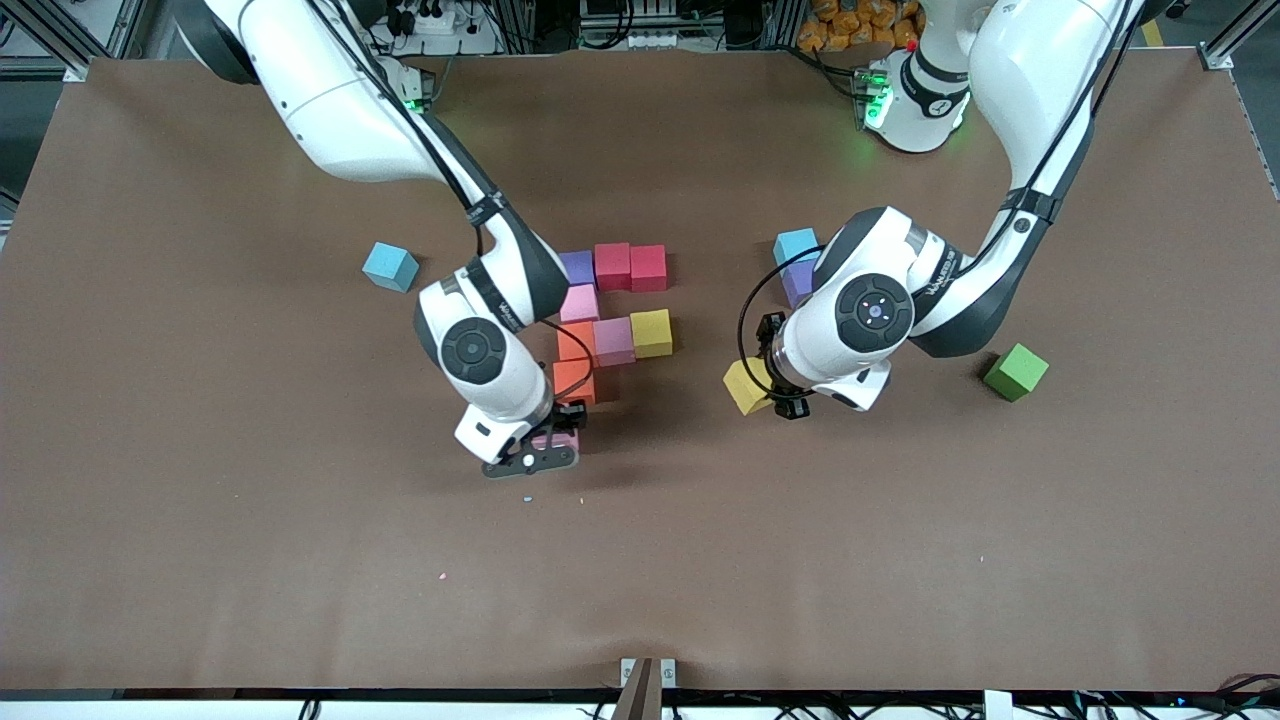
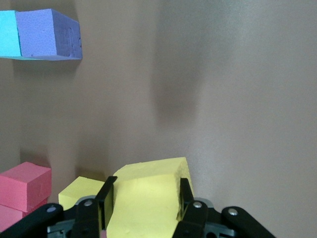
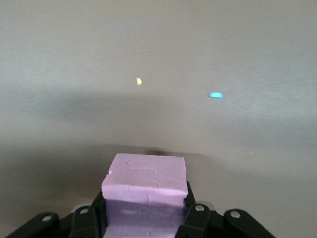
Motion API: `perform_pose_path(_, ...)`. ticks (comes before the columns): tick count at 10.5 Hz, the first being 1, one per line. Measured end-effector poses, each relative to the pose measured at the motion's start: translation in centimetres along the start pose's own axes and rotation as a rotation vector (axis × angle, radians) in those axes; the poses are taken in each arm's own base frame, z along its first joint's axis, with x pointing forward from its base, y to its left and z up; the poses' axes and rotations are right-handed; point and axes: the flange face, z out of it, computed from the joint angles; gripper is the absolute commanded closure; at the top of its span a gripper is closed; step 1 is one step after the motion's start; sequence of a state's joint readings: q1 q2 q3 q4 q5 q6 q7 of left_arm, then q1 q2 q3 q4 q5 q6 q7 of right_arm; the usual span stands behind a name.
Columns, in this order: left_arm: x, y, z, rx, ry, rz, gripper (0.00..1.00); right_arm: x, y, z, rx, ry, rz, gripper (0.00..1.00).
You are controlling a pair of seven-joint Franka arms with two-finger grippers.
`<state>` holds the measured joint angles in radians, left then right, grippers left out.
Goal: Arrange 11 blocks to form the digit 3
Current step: 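Lower the pink cube beside the orange cube with the right gripper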
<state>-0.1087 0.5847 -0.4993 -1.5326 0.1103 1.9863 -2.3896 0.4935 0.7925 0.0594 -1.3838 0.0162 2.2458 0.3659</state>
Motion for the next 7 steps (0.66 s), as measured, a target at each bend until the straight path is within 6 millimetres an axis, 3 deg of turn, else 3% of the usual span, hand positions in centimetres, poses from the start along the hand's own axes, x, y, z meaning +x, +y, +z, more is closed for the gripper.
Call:
perform_pose_path(3, 0.0, 0.0, 0.0, 0.000, 0.000, 0.000, 1.00, -0.4, -1.9, 1.7, 0.000, -0.010, -0.024, 1.00)
perform_pose_path(7, 0.0, 0.0, 0.0, 0.000, -0.001, 0.001, 1.00, -1.0, -2.4, 3.1, -0.018, -0.061, -0.033, 1.00)
